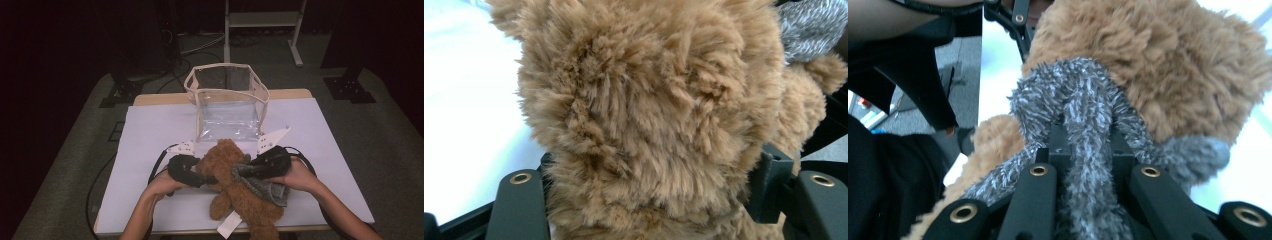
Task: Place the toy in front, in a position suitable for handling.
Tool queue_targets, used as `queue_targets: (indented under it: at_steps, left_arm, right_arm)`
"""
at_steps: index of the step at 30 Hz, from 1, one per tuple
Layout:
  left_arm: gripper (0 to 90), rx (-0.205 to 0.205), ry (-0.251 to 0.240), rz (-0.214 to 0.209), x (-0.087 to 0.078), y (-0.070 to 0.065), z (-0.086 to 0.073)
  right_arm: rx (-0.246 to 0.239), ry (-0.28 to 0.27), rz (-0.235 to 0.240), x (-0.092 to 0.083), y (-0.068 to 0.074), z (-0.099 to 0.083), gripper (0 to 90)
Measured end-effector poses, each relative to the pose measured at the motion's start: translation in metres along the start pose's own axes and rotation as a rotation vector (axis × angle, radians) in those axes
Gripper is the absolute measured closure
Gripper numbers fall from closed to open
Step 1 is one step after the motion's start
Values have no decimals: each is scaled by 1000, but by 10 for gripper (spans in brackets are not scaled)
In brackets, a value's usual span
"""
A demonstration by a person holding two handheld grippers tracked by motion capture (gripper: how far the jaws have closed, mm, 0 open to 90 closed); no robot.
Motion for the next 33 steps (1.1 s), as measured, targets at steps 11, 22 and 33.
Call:
queue_targets:
  at_steps: [11, 22, 33]
  left_arm:
    - [328, 88, -13, 68, -22, -5, 40]
    - [324, 212, 8, 160, -42, -18, 89]
    - [319, 276, 17, 191, -51, -27, 109]
  right_arm:
    - [-38, -60, -26, -5, -5, 27, 789]
    - [-89, -138, -75, -22, -5, 55, 789]
    - [-101, -195, -84, -30, -1, 64, 789]
Point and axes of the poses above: each handheld gripper's, and its own axes: x roughly forward along the jaws, z roughly out of its top, y roughly to its left, the point moved 2 cm from there along x, roughly forward along the jaws, and after that the axes turned 3 degrees about -y, right-handed, at the moved point
